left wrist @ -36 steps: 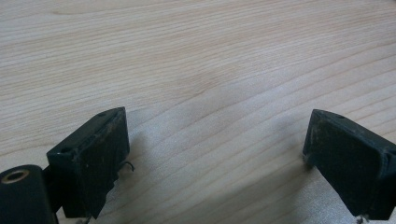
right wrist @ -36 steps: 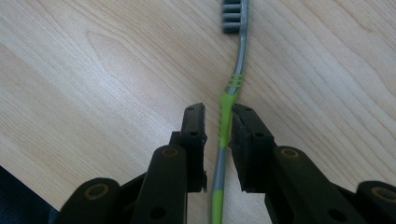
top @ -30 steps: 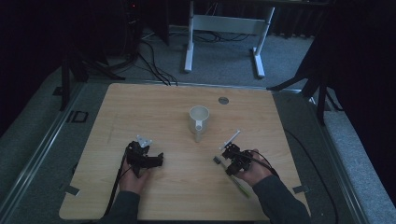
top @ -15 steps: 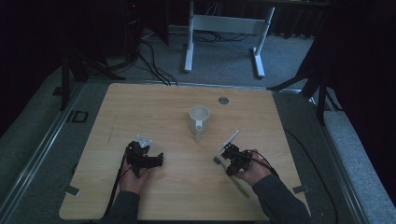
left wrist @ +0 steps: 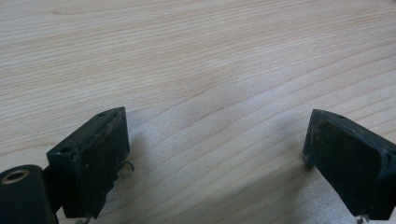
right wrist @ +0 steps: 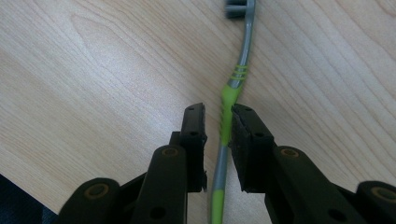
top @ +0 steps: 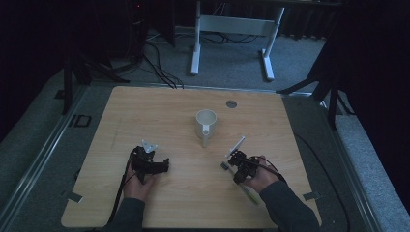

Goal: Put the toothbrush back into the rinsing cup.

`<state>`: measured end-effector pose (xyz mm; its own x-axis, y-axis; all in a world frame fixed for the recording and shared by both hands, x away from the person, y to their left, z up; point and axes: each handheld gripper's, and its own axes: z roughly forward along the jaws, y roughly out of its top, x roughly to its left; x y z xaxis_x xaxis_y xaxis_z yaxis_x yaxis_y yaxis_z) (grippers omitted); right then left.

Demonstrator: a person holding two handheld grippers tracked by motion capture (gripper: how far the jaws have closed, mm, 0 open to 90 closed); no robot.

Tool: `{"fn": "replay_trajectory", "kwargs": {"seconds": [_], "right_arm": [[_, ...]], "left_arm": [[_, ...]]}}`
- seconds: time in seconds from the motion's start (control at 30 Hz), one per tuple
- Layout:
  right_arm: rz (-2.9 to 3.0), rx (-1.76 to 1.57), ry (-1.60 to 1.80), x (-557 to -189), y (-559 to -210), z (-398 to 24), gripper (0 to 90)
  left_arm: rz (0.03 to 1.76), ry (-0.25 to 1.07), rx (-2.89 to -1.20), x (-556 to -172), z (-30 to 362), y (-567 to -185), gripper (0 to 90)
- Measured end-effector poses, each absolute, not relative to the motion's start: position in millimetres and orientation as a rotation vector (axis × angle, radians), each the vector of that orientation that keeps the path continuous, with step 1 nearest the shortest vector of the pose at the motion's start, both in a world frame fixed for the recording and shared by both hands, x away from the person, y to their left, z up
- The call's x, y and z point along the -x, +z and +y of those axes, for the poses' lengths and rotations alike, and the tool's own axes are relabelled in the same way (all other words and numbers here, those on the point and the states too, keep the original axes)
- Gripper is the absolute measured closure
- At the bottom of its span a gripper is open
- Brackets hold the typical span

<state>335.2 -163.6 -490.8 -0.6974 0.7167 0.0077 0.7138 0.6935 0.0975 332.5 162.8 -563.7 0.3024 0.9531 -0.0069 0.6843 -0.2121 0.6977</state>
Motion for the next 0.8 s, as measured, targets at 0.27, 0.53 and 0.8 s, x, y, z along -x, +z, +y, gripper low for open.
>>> {"fn": "replay_trajectory", "kwargs": {"seconds": [0.27, 0.53, 0.8], "right_arm": [[2.864, -1.222, 0.132, -337.0, -494.7, -164.6, 75.0], [2.866, -1.226, 0.125, -337.8, -497.5, -164.3, 75.0], [2.869, -1.233, 0.115, -339.1, -501.1, -164.7, 75.1]], "left_arm": [[1.451, 0.581, -1.976, -332.5, 162.8, -563.7, 7.3], [1.451, 0.581, -1.976, -332.4, 162.6, -563.7, 7.3], [1.447, 0.58, -1.982, -332.2, 162.4, -563.6, 7.3]]}}
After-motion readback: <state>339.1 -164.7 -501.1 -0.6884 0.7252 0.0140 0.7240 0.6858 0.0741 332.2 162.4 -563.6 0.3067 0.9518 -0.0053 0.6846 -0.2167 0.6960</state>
